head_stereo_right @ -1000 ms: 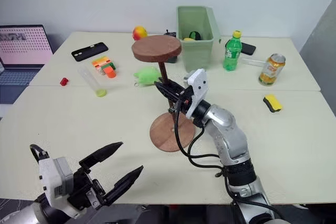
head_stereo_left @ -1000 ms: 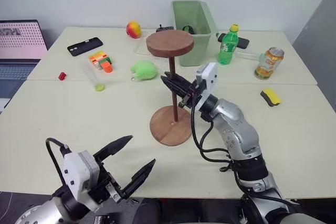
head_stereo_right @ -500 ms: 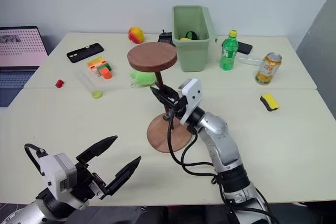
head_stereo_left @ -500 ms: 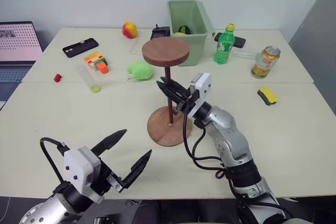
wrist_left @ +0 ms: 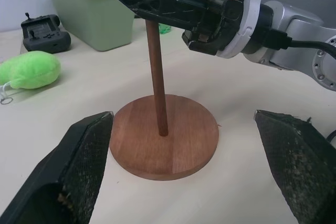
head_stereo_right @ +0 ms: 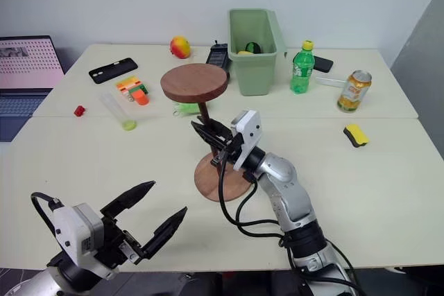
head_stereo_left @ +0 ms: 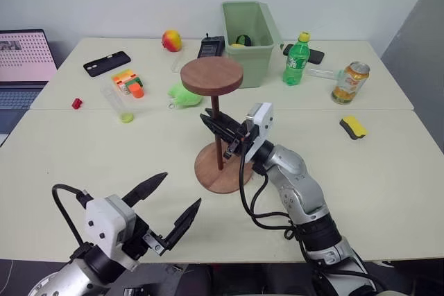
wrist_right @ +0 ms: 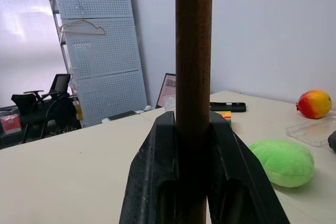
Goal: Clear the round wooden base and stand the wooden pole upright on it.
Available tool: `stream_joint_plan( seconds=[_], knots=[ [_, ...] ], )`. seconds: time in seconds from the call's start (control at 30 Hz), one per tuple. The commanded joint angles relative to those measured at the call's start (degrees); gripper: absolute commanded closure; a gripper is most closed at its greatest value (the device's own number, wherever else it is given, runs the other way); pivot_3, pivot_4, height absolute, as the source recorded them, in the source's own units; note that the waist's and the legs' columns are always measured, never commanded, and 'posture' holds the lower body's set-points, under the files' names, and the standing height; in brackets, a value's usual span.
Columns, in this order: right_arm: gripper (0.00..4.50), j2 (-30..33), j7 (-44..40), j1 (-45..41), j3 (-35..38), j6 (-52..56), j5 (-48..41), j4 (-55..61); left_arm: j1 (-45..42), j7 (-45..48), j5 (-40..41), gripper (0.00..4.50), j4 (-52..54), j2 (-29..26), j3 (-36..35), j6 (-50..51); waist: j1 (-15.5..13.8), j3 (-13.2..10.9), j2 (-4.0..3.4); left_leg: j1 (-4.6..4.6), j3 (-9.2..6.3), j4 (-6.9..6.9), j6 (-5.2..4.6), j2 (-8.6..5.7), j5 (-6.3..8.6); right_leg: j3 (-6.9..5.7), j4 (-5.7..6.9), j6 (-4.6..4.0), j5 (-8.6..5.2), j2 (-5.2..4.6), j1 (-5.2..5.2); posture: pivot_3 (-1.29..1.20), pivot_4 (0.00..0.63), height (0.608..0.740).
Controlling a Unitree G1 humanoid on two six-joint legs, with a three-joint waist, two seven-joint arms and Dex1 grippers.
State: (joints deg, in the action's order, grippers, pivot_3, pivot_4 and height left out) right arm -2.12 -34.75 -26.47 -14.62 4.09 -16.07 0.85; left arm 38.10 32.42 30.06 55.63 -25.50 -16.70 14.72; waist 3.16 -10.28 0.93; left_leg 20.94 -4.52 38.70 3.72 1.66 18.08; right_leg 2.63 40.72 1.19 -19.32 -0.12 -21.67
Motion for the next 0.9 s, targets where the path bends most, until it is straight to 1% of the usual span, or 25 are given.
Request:
stream_joint_plan(
  seconds=[0.03,0.27,0.37,0.67,0.9],
  knots=[
    [4.23,1.06,-0.03,-0.47,-0.15,-2.49,2.41,-1.1,0.75,-0.13,-0.15,0.0,2.16,-0.44,-0.15,-0.87,0.0,0.0,0.0,0.0,0.01,0.0,0.0,0.0,0.0,0.01,0.0,0.0,0.0,0.0,0.0,0.0,0.15,0.74],
    [4.23,2.62,-0.49,-0.53,-0.71,-2.96,3.61,-1.41,0.64,0.37,-0.43,0.0,1.19,-0.64,-0.19,-1.78,-0.01,0.0,0.0,-0.02,0.0,0.0,0.0,0.0,0.0,0.0,-0.01,0.0,0.0,0.0,0.04,0.0,0.15,0.74],
    [4.23,2.98,-1.53,0.12,-1.43,-1.04,2.67,-0.88,0.54,0.68,-0.8,0.0,0.68,-0.5,0.04,-2.16,-0.01,0.0,0.0,-0.04,-0.01,0.0,0.0,0.0,0.0,-0.01,-0.02,0.0,0.0,0.0,0.06,0.0,0.15,0.74],
    [4.23,2.68,-2.15,1.64,-2.79,0.64,1.94,0.36,1.57,2.8,-0.87,0.0,-2.17,0.18,-1.11,-5.05,-0.01,0.01,0.01,-0.11,-0.04,-0.04,0.0,0.0,0.0,-0.04,-0.12,-0.01,-0.01,0.0,0.17,0.0,0.15,0.74],
    [4.23,1.68,-1.68,0.47,-2.59,-1.41,3.3,-3.2,3.05,3.75,-1.35,0.0,-3.21,0.72,-0.97,-7.34,0.03,0.03,0.02,-0.17,-0.04,-0.2,0.0,0.01,0.0,-0.04,-0.31,-0.01,-0.01,0.0,0.24,0.0,0.15,0.74]
  ],
)
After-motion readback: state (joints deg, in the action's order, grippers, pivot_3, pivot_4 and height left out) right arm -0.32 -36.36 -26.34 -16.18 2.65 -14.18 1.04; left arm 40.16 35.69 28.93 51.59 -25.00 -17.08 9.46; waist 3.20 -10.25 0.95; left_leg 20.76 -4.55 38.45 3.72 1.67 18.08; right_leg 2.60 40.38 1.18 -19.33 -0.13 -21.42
